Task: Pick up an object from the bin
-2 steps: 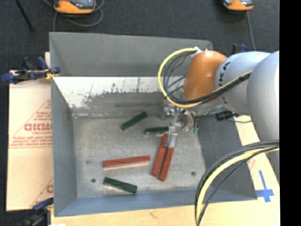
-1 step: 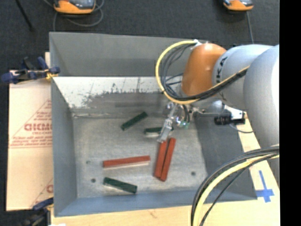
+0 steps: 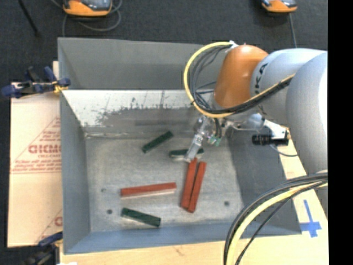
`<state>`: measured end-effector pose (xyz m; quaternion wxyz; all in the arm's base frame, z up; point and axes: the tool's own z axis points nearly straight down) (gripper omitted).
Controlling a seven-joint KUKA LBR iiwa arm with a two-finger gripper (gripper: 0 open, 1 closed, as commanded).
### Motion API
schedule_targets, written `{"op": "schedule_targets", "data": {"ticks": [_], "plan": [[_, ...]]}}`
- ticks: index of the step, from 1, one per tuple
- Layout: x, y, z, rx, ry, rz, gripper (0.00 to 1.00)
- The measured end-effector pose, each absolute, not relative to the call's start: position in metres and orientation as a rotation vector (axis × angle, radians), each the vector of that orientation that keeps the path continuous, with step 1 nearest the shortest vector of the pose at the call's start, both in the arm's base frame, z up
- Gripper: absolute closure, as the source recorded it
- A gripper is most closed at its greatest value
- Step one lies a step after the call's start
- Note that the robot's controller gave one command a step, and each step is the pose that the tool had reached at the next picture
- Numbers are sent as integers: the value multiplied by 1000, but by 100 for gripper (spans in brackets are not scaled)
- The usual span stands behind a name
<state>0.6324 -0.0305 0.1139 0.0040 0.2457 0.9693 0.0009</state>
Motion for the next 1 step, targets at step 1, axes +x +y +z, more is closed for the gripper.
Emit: {"op": "schedule_targets", "data": {"ticks": [1], "plan": [[628,-19,69,679,3067,-3,0]]}}
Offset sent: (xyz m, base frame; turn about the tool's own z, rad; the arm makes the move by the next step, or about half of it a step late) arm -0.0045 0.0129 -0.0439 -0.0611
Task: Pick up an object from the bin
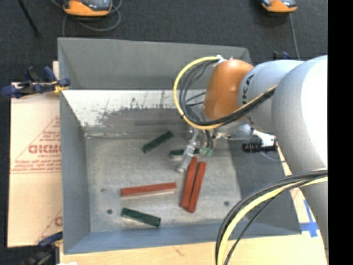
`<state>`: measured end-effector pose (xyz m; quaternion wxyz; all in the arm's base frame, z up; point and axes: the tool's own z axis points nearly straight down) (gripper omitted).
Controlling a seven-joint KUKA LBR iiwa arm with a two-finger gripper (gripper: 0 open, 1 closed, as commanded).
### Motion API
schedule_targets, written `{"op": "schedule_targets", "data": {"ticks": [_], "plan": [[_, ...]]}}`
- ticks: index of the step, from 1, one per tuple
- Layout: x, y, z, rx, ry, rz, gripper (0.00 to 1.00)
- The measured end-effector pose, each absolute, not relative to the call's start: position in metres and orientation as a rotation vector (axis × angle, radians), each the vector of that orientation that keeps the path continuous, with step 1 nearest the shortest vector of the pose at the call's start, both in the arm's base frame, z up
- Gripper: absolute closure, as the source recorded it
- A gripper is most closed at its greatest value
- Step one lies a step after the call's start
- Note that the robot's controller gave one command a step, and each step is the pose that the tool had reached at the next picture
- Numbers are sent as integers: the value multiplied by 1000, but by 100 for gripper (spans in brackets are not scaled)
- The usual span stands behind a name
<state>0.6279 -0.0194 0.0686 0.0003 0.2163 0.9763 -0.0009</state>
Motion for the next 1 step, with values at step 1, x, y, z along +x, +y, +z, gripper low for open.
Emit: {"op": "schedule_targets", "data": {"ticks": [1], "plan": [[629,-22,70,679,3064,-3,0]]}}
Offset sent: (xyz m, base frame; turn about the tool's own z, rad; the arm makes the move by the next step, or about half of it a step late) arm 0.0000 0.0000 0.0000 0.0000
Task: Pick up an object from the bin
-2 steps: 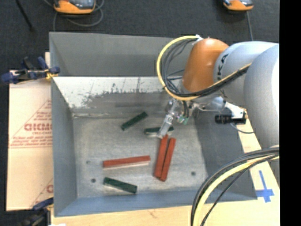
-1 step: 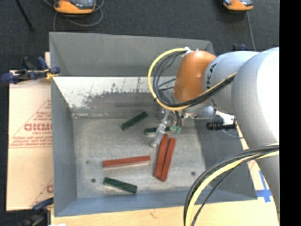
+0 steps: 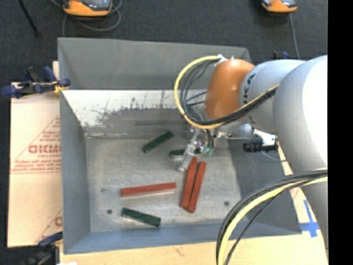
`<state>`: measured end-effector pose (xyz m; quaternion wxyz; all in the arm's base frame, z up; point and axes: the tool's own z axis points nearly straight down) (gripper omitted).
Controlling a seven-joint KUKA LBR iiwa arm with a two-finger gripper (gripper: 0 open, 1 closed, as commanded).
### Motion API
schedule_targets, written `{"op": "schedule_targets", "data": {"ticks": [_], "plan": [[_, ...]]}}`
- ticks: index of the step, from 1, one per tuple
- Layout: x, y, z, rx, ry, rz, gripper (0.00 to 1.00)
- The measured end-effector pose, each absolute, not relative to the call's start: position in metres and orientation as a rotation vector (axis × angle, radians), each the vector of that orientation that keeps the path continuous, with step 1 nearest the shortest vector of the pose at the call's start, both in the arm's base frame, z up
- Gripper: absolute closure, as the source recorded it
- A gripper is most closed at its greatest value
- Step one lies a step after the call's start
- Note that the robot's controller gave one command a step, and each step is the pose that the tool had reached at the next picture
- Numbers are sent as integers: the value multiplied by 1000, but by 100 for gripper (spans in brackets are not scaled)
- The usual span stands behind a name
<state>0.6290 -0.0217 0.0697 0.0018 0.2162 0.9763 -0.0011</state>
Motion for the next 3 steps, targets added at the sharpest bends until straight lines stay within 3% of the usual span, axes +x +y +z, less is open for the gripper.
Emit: {"op": "schedule_targets", "data": {"ticks": [1,2,3], "plan": [[629,-22,70,675,3063,-3,100],[632,-23,119,673,3059,2,100],[633,-24,121,671,3062,-1,100]]}}
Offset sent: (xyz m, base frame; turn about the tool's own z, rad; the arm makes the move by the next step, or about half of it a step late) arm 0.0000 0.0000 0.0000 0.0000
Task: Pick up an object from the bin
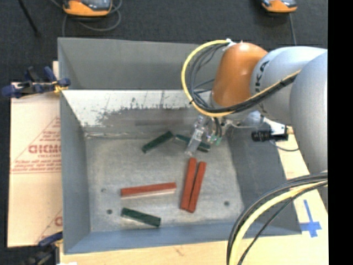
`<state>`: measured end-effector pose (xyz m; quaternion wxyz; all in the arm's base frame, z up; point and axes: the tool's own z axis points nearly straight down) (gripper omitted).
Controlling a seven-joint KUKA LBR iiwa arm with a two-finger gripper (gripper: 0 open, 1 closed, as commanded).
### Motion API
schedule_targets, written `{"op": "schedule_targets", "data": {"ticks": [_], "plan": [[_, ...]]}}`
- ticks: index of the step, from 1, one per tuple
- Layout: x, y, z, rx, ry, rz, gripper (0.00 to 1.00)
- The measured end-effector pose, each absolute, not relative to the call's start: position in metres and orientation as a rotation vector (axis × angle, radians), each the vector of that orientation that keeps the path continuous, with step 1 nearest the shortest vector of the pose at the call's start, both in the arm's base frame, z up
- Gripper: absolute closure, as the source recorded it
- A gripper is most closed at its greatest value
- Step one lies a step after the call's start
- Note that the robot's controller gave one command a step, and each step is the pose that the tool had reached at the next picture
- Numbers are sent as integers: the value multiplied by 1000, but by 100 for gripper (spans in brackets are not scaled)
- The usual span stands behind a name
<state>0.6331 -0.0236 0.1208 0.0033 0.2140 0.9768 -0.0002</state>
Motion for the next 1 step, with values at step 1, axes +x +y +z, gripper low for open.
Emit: {"op": "schedule_targets", "data": {"ticks": [1], "plan": [[635,-24,171,666,3060,3,100]]}}
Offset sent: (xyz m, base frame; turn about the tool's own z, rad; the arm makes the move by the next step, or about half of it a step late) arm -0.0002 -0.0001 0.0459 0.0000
